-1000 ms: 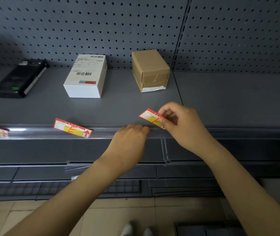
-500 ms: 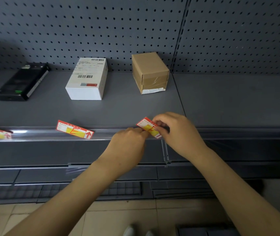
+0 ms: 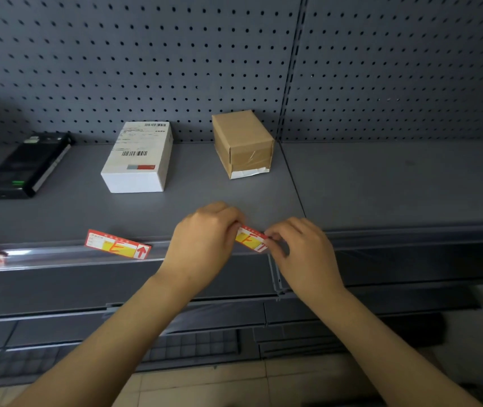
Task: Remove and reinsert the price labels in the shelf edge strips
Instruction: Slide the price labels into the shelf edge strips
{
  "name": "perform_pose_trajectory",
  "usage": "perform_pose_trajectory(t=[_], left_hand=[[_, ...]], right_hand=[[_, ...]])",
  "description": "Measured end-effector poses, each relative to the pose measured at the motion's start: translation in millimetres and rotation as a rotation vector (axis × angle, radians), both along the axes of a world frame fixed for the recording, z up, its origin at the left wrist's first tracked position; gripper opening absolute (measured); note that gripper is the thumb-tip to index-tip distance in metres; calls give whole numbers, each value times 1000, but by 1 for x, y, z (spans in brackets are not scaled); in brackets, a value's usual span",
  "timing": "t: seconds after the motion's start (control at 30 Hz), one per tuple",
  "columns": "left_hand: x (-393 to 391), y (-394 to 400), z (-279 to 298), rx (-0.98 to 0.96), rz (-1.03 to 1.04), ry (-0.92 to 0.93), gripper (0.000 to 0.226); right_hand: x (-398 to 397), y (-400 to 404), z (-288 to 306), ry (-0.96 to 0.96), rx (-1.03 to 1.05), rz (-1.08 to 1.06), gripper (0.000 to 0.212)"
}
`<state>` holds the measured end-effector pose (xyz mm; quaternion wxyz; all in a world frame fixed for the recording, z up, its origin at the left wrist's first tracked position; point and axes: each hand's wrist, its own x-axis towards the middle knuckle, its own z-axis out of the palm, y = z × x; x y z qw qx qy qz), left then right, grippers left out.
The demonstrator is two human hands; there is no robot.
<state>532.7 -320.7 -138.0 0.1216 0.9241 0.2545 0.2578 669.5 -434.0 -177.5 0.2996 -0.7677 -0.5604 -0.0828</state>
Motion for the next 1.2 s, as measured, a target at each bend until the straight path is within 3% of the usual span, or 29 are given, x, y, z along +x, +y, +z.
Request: perform_pose_trajectory(t=[0.53,0.67,0.9,1.2], left_hand=[[-15,6,-14,-126,-63,35,13],[-15,4,-19,-23,-2,109,13],[-15,-5,-30,150,23,251,34],[-14,-6,-31,146,53,233,37]], right_hand=[[-6,3,6,-77,-81,-7,12],[-4,7,6,-146,-122,19,9],[-1,9,2,-157,-162,68,14],[1,10,6,-128,-196,77,17]])
